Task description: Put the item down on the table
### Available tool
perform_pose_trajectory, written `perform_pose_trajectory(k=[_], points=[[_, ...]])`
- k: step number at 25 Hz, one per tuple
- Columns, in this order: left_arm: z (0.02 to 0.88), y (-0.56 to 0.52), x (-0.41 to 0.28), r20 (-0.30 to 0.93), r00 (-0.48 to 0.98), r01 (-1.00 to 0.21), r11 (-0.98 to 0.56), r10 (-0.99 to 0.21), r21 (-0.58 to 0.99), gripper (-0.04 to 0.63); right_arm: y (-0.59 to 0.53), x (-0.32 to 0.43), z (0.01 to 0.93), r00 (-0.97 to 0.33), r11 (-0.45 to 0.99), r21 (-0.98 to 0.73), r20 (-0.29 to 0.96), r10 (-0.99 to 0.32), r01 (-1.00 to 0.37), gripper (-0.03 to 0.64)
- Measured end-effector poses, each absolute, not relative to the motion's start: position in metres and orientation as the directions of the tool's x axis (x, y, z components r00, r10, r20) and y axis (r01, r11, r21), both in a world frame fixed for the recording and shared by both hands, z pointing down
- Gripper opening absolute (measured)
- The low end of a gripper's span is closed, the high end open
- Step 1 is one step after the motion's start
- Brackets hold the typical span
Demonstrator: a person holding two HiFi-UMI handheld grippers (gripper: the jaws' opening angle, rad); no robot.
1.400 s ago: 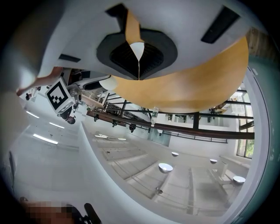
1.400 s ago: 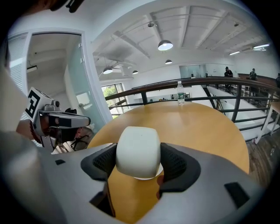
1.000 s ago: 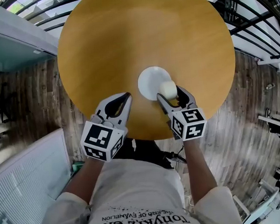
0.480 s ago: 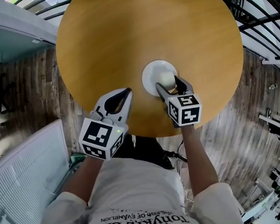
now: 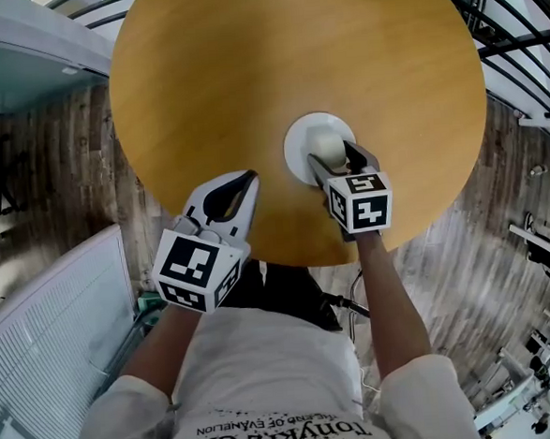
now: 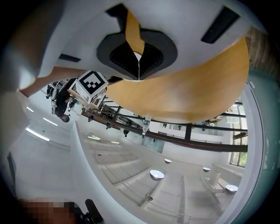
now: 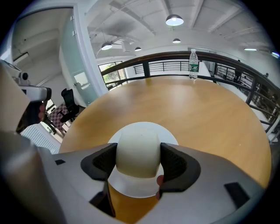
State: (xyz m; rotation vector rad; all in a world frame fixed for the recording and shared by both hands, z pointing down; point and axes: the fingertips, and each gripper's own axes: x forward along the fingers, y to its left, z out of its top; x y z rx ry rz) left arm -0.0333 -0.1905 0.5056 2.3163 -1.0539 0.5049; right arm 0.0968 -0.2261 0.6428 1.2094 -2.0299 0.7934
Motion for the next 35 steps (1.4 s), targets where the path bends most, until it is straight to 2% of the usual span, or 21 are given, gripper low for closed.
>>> perform_pose_trajectory(k=[22,35], points=[[0.511,-0.192,-0.045,0.542,0.617,-0.78,-0.535,-0.571,0.324,0.025,-0.229,0.091,0.665,-0.339,0.391,-0.157,0.825,-0.453,-0.907,0.313],[0.512,-0.182,-0.048,0.545,0.614,-0.782,-0.534,-0.571,0.322,0.025,-0.225,0.089,0.668,-0.274,0.424,-0.062,0.844,-0.46,-0.904,0.314]])
